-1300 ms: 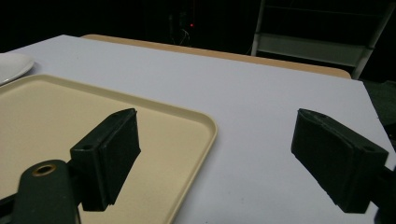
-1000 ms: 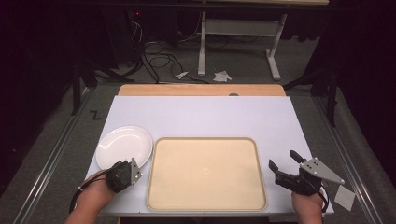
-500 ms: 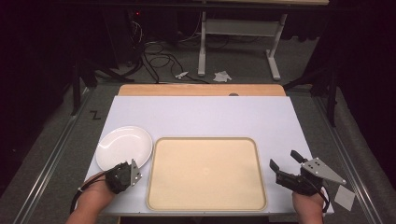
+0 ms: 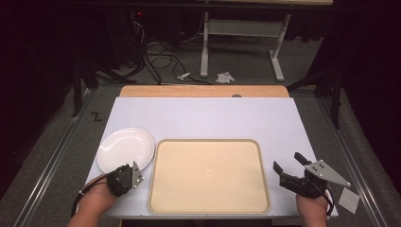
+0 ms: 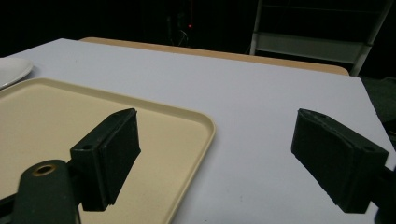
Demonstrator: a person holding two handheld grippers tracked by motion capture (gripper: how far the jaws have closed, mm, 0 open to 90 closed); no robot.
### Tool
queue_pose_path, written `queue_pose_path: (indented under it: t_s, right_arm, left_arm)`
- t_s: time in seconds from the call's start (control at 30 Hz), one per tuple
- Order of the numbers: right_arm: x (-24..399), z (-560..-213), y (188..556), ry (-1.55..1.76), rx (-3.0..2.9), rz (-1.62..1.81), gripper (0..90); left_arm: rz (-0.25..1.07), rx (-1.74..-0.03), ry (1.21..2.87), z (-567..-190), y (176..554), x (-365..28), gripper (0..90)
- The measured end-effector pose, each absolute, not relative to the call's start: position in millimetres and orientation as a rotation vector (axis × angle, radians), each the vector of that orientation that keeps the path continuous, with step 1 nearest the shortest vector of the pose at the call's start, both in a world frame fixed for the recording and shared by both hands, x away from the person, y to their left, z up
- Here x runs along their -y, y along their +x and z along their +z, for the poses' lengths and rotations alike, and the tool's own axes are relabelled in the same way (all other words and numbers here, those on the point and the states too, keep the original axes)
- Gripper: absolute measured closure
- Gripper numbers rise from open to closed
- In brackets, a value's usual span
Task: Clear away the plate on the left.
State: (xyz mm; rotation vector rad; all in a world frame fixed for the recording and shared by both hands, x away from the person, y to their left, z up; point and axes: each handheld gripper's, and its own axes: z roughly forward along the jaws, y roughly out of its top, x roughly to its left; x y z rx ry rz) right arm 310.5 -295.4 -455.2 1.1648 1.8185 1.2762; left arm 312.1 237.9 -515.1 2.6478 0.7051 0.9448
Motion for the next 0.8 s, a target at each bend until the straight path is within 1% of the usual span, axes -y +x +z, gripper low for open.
queue_pose_path:
  t_s: [0.13, 0.2, 0.33, 0.47, 0.67, 0.7, 0.73, 0.8]
  right_arm:
    - [295.9, -456.1, 311.6, 1.163, -1.823, 1.271, 16.3]
    - [295.9, -456.3, 311.8, 1.16, -1.823, 1.275, 16.3]
    - [296.3, -455.7, 311.1, 1.167, -1.821, 1.273, 16.3]
    - [296.5, -455.9, 311.1, 1.161, -1.822, 1.272, 16.3]
    - [294.2, -457.1, 313.1, 1.158, -1.834, 1.267, 16.3]
    - [293.7, -457.5, 313.5, 1.156, -1.839, 1.271, 16.3]
    - [293.2, -457.8, 313.9, 1.154, -1.842, 1.269, 16.3]
    - [292.4, -457.9, 314.2, 1.156, -1.85, 1.263, 16.3]
  left_arm:
    - [0.965, -0.697, 2.661, -515.3, 311.6, -235.6, 74.8]
    - [1.002, -0.689, 2.669, -518.0, 310.5, -230.3, 76.4]
    - [1.031, -0.668, 2.686, -516.3, 310.7, -227.2, 78.6]
    - [1.056, -0.665, 2.655, -512.5, 310.4, -227.1, 80.2]
    - [1.047, -0.658, 2.661, -510.2, 313.3, -225.1, 80.8]
    - [1.066, -0.636, 2.694, -506.0, 315.6, -224.3, 81.1]
    - [1.064, -0.656, 2.66, -507.1, 316.4, -223.2, 81.5]
    - [1.087, -0.658, 2.651, -504.3, 317.5, -222.2, 82.4]
